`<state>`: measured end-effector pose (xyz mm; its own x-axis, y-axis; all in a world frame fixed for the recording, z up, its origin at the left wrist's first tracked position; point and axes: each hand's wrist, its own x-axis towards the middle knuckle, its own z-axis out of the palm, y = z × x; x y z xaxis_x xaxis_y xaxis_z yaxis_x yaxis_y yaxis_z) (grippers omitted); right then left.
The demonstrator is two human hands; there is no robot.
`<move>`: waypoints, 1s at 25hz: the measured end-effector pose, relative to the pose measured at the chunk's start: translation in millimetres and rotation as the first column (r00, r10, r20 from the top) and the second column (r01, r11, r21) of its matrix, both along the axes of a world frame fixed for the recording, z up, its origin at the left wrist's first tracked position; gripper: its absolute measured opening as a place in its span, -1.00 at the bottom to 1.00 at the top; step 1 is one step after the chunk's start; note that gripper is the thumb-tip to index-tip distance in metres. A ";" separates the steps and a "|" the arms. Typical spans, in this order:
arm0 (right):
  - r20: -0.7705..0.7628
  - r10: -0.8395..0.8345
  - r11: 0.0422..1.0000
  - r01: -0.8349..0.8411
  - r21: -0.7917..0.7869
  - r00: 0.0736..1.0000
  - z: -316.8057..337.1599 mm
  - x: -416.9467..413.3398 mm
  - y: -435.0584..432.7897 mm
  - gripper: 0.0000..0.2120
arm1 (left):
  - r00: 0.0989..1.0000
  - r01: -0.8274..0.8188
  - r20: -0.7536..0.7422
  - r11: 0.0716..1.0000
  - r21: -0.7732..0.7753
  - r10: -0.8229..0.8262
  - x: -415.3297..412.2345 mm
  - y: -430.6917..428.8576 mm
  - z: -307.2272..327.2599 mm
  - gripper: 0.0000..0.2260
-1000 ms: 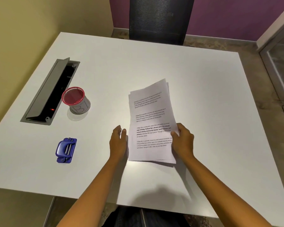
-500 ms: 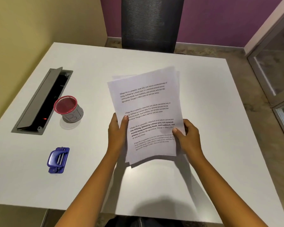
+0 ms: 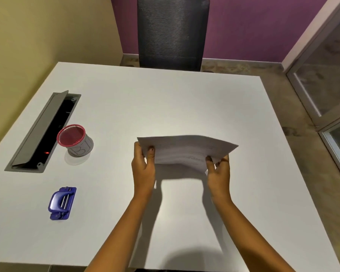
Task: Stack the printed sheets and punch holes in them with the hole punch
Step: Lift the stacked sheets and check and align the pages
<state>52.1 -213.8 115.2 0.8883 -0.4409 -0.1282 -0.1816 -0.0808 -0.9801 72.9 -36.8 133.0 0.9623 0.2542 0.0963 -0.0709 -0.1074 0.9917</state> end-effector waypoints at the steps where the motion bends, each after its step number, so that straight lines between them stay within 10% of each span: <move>1: 0.002 -0.006 1.000 0.006 0.005 1.000 0.4 -0.2 0.6 -0.54 | 1.000 -0.010 0.003 1.000 -0.004 0.010 0.1 -2.0 0.8 -0.89; 25: -0.017 -0.046 0.999 0.046 0.013 0.999 -20.9 -14.7 10.9 -0.70 | 0.994 -0.073 -0.076 0.994 0.078 0.079 -22.3 2.0 -20.0 -0.91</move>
